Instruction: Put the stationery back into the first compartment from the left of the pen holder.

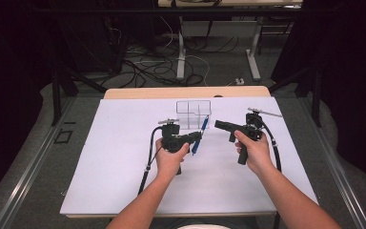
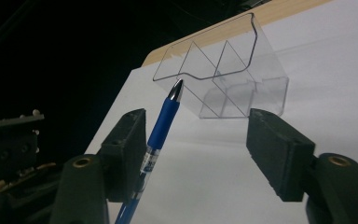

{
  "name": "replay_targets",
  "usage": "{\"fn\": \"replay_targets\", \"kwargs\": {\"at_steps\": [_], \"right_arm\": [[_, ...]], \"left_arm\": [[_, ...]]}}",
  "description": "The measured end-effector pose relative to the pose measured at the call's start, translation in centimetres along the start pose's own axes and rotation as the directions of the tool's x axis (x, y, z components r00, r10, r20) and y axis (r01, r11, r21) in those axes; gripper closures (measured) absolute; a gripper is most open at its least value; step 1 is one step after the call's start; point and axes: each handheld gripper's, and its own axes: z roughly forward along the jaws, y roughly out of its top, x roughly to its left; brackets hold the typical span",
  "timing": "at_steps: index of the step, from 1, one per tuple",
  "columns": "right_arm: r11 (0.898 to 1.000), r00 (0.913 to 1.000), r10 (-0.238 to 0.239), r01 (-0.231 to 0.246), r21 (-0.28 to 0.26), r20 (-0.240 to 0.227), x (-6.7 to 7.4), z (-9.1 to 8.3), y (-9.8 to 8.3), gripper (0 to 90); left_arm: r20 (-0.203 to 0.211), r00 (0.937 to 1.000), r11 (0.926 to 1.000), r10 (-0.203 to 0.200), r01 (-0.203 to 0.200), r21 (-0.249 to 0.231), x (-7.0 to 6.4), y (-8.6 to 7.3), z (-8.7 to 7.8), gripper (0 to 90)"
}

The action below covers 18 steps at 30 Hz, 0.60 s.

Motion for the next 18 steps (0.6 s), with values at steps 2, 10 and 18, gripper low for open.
{"fn": "replay_targets", "kwargs": {"at_steps": [2, 10, 18], "right_arm": [[1.0, 0.9997, 0.026, -0.026, 0.002, -0.004, 0.1, 0.3, 0.1, 42.2], [0.992, 0.993, 0.118, -0.117, 0.056, -0.01, 0.1, 1.1, 0.4, 43.3], [0.985, 0.9898, 0.143, -0.142, 0.101, 0.0, 0.3, 1.7, 0.3, 51.0]], "left_arm": [[0.001, 1.0, 1.0, -0.001, 0.001, -0.002, 0.0, 0.0, -0.1, 79.8], [0.001, 1.0, 1.0, 0.0, 0.0, -0.003, 0.0, 0.0, -0.1, 79.7], [0.002, 1.0, 1.0, 0.002, -0.002, 0.003, -0.2, -0.2, 0.2, 79.7]]}}
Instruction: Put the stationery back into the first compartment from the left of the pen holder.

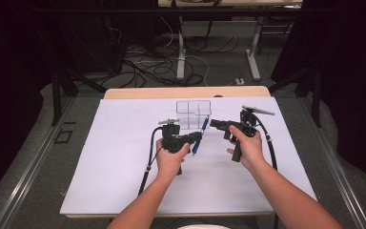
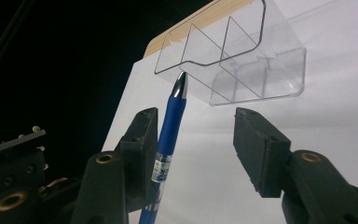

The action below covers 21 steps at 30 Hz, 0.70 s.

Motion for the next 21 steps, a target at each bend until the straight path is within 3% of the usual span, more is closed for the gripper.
{"fn": "replay_targets", "kwargs": {"at_steps": [6, 21], "right_arm": [[1.0, 0.9999, 0.009, -0.008, 0.007, -0.015, 0.1, 0.5, -0.2, 54.5], [0.995, 0.9937, 0.094, -0.092, 0.026, -0.061, 0.3, 1.4, -0.2, 67.8]], "left_arm": [[0.004, 1.0, 1.0, -0.001, 0.001, 0.008, -0.4, -0.2, 0.4, 79.7], [0.012, 0.9999, 0.9999, 0.012, -0.012, -0.005, -0.7, -0.2, 0.3, 79.7]]}}
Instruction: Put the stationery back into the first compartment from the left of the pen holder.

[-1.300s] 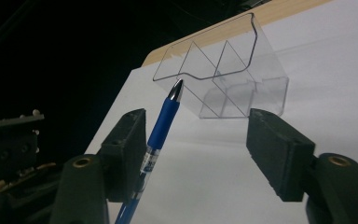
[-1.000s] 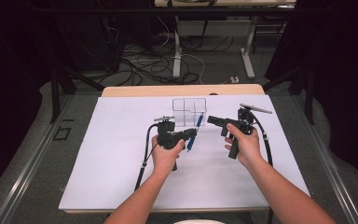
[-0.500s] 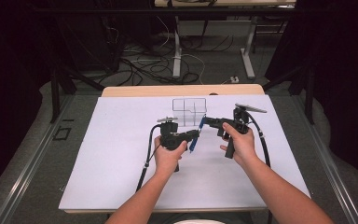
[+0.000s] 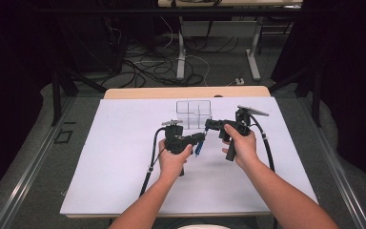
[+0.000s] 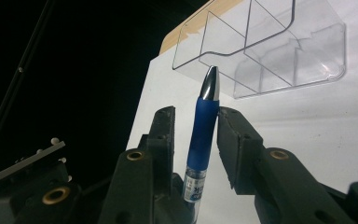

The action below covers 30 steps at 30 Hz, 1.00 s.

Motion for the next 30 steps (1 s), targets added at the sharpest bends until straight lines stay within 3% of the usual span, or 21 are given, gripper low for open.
{"fn": "replay_targets", "kwargs": {"at_steps": [10, 17, 21, 24, 30], "right_arm": [[0.998, 0.9979, 0.061, -0.061, -0.002, -0.022, -0.3, 1.1, 0.0, 69.6], [0.995, 0.9946, 0.096, -0.096, 0.004, -0.038, -0.9, 1.8, 0.1, 78.8], [0.988, 0.9869, 0.153, -0.152, 0.022, -0.052, -0.8, 2.2, 0.4, 79.3], [0.986, 0.984, 0.166, -0.165, 0.02, -0.065, -0.5, 2.6, 0.4, 79.4], [0.993, 0.9915, 0.12, -0.118, 0.03, -0.051, 1.0, 3.6, 0.6, 79.5]], "left_arm": [[0.009, 1.0, 1.0, -0.002, 0.002, 0.0, -0.2, -0.1, 0.0, 79.7], [0.001, 1.0, 1.0, -0.002, 0.002, -0.007, -0.2, -0.1, -0.2, 79.7], [0.0, 1.0, 1.0, 0.003, -0.003, -0.008, 0.1, 0.1, -0.7, 79.6], [-0.011, 0.9998, 0.9998, 0.016, -0.016, -0.01, 0.2, 0.3, -1.1, 79.4], [-0.041, 0.9988, 0.9992, 0.028, -0.029, -0.028, 0.4, 0.8, -2.3, 73.0]]}}
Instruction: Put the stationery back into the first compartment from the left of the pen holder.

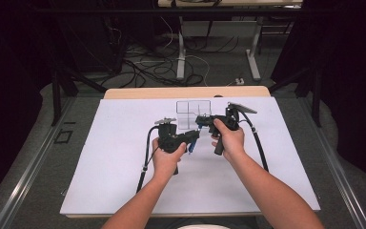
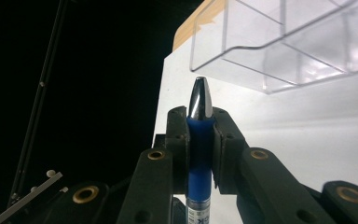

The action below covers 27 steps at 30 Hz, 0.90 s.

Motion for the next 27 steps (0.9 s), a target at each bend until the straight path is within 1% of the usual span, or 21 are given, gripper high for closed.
{"fn": "replay_targets", "kwargs": {"at_steps": [1, 3, 4, 5, 6, 7, 8, 9, 11, 12, 13, 15, 16, 17, 18, 20, 22, 23, 24, 26, 27], "right_arm": [[1.0, 1.0, -0.004, 0.004, 0.008, 0.0, 0.3, 0.2, 0.0, 79.5], [1.0, 0.9998, -0.02, 0.02, 0.017, 0.009, 1.0, 0.6, 0.1, 79.5], [1.0, 0.9997, -0.023, 0.023, 0.016, 0.009, 1.3, 0.8, 0.1, 79.5], [0.999, 0.9989, -0.045, 0.045, 0.025, 0.009, 1.6, 1.0, 0.1, 79.5], [0.998, 0.9983, -0.056, 0.055, 0.016, 0.019, 1.9, 1.3, 0.1, 79.5], [0.997, 0.9975, -0.068, 0.067, 0.027, 0.019, 2.2, 1.5, 0.1, 79.5], [0.997, 0.9967, -0.078, 0.078, 0.016, 0.024, 2.5, 1.8, 0.0, 79.5], [0.996, 0.996, -0.084, 0.083, 0.028, 0.03, 2.8, 2.0, 0.0, 79.6], [0.995, 0.9946, -0.099, 0.098, 0.031, 0.031, 3.1, 2.4, 0.0, 79.6], [0.994, 0.9939, -0.104, 0.103, 0.031, 0.038, 3.4, 2.6, 0.0, 79.6], [0.994, 0.994, -0.103, 0.102, 0.04, 0.037, 3.5, 2.7, 0.0, 79.6], [0.991, 0.9908, -0.128, 0.126, 0.04, 0.046, 3.8, 3.1, 0.0, 79.6], [0.991, 0.9909, -0.125, 0.123, 0.046, 0.05, 4.0, 3.2, 0.1, 79.6], [0.991, 0.9905, -0.128, 0.126, 0.044, 0.051, 4.1, 3.3, 0.1, 79.6], [0.991, 0.9902, -0.128, 0.126, 0.036, 0.055, 4.2, 3.4, 0.2, 79.6], [0.988, 0.9867, -0.151, 0.149, 0.038, 0.061, 4.4, 3.5, 0.3, 79.6], [0.989, 0.9867, -0.146, 0.144, 0.025, 0.072, 4.7, 3.6, 0.5, 79.6], [0.987, 0.9845, -0.16, 0.159, 0.024, 0.072, 4.8, 3.6, 0.7, 79.6], [0.988, 0.9857, -0.152, 0.15, 0.032, 0.072, 5.0, 3.6, 0.8, 79.6], [0.986, 0.982, -0.168, 0.167, 0.026, 0.086, 5.1, 3.7, 1.0, 79.6], [0.984, 0.9797, -0.178, 0.179, 0.008, 0.091, 5.1, 3.8, 1.1, 79.6]], "left_arm": [[0.002, 1.0, 1.0, 0.002, -0.002, 0.002, 0.0, 0.1, -0.3, 71.5], [-0.014, 0.9999, 0.9997, 0.01, -0.01, -0.021, 0.1, 0.2, -0.6, 68.0], [-0.014, 0.9998, 0.9998, 0.011, -0.012, -0.018, 0.1, 0.3, -0.9, 66.4], [-0.018, 0.9997, 0.9997, 0.016, -0.016, -0.02, 0.2, 0.4, -1.1, 64.7], [-0.022, 0.9996, 0.9994, 0.019, -0.02, -0.029, 0.2, 0.4, -1.2, 63.4], [-0.025, 0.9995, 0.9994, 0.018, -0.019, -0.03, 0.3, 0.4, -1.5, 61.9], [-0.026, 0.9995, 0.9993, 0.02, -0.021, -0.03, 0.3, 0.5, -1.7, 60.3], [-0.034, 0.9992, 0.9987, 0.024, -0.025, -0.044, 0.4, 0.5, -1.8, 59.1], [-0.039, 0.999, 0.9985, 0.024, -0.026, -0.048, 0.5, 0.5, -2.1, 56.3], [-0.046, 0.9986, 0.9978, 0.025, -0.028, -0.06, 0.5, 0.5, -2.2, 54.6], [-0.048, 0.9985, 0.998, 0.025, -0.028, -0.057, 0.6, 0.5, -2.4, 52.9], [-0.077, 0.9966, 0.9976, 0.029, -0.034, -0.06, 0.7, 0.5, -2.6, 49.1], [-0.095, 0.9946, 0.9972, 0.042, -0.048, -0.057, 0.8, 0.5, -2.8, 48.2], [-0.107, 0.9934, 0.9966, 0.041, -0.049, -0.066, 1.0, 0.4, -2.9, 46.7], [-0.116, 0.9925, 0.9965, 0.039, -0.047, -0.069, 1.1, 0.4, -3.1, 45.6], [-0.128, 0.9908, 0.9959, 0.042, -0.052, -0.074, 1.5, 0.3, -3.5, 44.3], [-0.147, 0.9881, 0.9953, 0.047, -0.058, -0.077, 2.0, 0.2, -4.0, 42.5], [-0.161, 0.9859, 0.9942, 0.044, -0.059, -0.09, 2.1, 0.1, -4.2, 41.4], [-0.169, 0.9844, 0.994, 0.05, -0.066, -0.087, 2.4, 0.0, -4.4, 40.5], [-0.181, 0.9814, 0.9938, 0.063, -0.078, -0.079, 3.0, -0.2, -4.9, 37.9], [-0.189, 0.9801, 0.994, 0.062, -0.077, -0.078, 3.2, -0.3, -5.0, 36.8]]}}
